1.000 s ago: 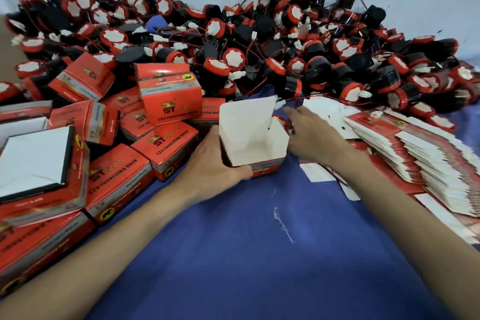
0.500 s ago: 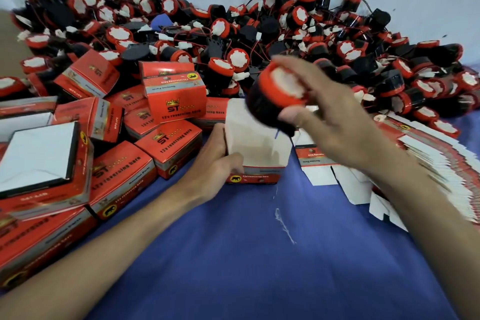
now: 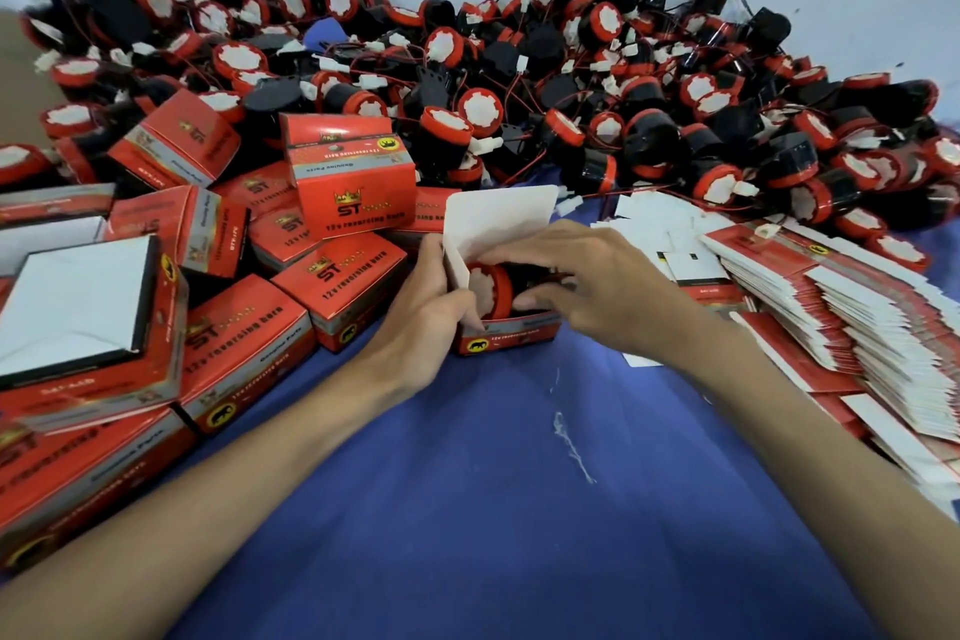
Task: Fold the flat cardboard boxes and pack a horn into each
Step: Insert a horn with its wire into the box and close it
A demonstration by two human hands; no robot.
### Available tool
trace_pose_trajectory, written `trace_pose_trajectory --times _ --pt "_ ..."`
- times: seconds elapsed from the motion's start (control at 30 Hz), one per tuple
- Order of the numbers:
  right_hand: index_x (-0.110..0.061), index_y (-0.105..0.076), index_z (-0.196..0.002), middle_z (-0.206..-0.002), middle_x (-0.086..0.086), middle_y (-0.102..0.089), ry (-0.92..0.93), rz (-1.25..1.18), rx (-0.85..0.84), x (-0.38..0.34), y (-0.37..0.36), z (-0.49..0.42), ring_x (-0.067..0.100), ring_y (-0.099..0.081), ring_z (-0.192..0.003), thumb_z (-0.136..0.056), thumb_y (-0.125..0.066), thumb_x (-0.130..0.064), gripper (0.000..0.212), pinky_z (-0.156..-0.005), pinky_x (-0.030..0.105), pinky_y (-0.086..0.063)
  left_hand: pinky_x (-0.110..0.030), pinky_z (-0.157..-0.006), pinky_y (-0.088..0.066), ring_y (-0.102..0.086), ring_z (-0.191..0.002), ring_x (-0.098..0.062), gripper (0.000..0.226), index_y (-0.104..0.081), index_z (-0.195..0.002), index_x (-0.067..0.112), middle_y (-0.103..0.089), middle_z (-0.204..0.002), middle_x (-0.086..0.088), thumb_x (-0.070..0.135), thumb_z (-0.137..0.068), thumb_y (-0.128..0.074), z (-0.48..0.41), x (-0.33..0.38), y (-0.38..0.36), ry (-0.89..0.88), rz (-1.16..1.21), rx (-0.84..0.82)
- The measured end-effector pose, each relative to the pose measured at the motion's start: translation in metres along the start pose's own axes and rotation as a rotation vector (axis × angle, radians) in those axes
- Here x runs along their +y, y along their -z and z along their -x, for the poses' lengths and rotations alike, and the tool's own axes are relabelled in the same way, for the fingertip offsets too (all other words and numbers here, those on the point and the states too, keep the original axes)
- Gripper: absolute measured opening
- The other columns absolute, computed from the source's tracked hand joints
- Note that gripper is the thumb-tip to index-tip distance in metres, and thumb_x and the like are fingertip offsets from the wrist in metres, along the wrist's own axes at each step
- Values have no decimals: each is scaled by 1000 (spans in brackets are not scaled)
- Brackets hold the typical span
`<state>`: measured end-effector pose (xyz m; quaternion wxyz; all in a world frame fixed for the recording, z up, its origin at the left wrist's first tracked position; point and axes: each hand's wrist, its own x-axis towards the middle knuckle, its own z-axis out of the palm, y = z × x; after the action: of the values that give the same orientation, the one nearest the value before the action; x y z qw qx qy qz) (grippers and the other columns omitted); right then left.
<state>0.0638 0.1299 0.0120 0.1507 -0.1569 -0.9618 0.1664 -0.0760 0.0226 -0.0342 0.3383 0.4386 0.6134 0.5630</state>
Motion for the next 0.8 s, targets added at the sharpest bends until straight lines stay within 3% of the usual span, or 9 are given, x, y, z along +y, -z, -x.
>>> trace_pose_trajectory --times 0.1,0.27,0.33,0.4,0.43,0.5,0.6,0.7,0.8 --pt "-36 -60 -124 -121 -19 -56 -125 176 0 0 9 3 11 -45 -117 -84 -66 -13 46 -79 35 -45 -46 -96 -41 -48 -113 -28 59 -40 -114 -5 -52 -121 -20 14 -58 -44 -2 -1 -1 -5 -5 -1" --pt "-24 -57 -103 -100 -5 -62 -183 435 47 -11 4 0 25 -57 -95 -79 -58 -10 28 -64 33 -40 -42 -99 -43 -49 -116 -26 63 -39 -121 0 -54 -123 -14 13 -60 -43 -2 -3 -1 -31 18 -49" --pt "-22 -53 -103 -99 -3 -64 -185 429 27 -10 9 -6 28 -58 -93 -79 -57 -9 28 -67 36 -45 -30 -94 -46 -53 -110 -14 55 -42 -116 7 -54 -121 -12 11 -61 -44 -5 -2 -3 -32 34 -70" --pt "-23 -52 -106 -96 -2 -63 -161 446 -2 -8 8 -6 28 -57 -92 -79 -55 -9 30 -65 36 -45 -9 -77 -45 -54 -91 9 39 -42 -102 20 -53 -117 -4 0 -71 -53 -10 -2 -6 -40 36 -48" --pt "-23 -53 -107 -90 -2 -61 -148 456 -39 -8 5 -5 28 -57 -89 -80 -53 -8 31 -63 36 -43 -5 -74 -44 -53 -87 14 40 -39 -99 25 -52 -117 1 -5 -78 -56 -11 -3 -6 -50 30 -36" --pt "-22 -54 -107 -79 -2 -54 -149 438 -135 -9 -1 -3 29 -54 -82 -82 -48 -6 30 -61 37 -41 -10 -82 -47 -55 -96 13 31 -39 -105 31 -51 -116 8 13 -88 -57 -7 -6 -9 -77 17 -72" --pt "-21 -58 -109 -96 1 -59 -173 405 -256 -5 0 -4 28 -56 -89 -86 -42 -5 32 -64 40 -45 -14 -83 -48 -54 -102 8 24 -38 -105 32 -50 -114 9 36 -87 -52 -1 -7 -10 -83 -12 -53" --pt "-22 -57 -105 -101 -2 -55 -149 364 -228 -9 4 -1 23 -54 -99 -89 -45 -5 26 -72 42 -48 -19 -86 -47 -52 -97 6 23 -37 -104 28 -51 -108 9 19 -95 -56 -5 -7 -12 -82 -85 17" --pt "-23 -57 -125 -123 -5 -48 -136 231 -141 -17 22 10 13 -46 -111 -86 -60 -7 42 -88 37 -46 -6 -79 -44 -51 -93 17 32 -37 -106 31 -53 -109 12 12 -93 -59 -7 -7 -12 -62 -98 3"
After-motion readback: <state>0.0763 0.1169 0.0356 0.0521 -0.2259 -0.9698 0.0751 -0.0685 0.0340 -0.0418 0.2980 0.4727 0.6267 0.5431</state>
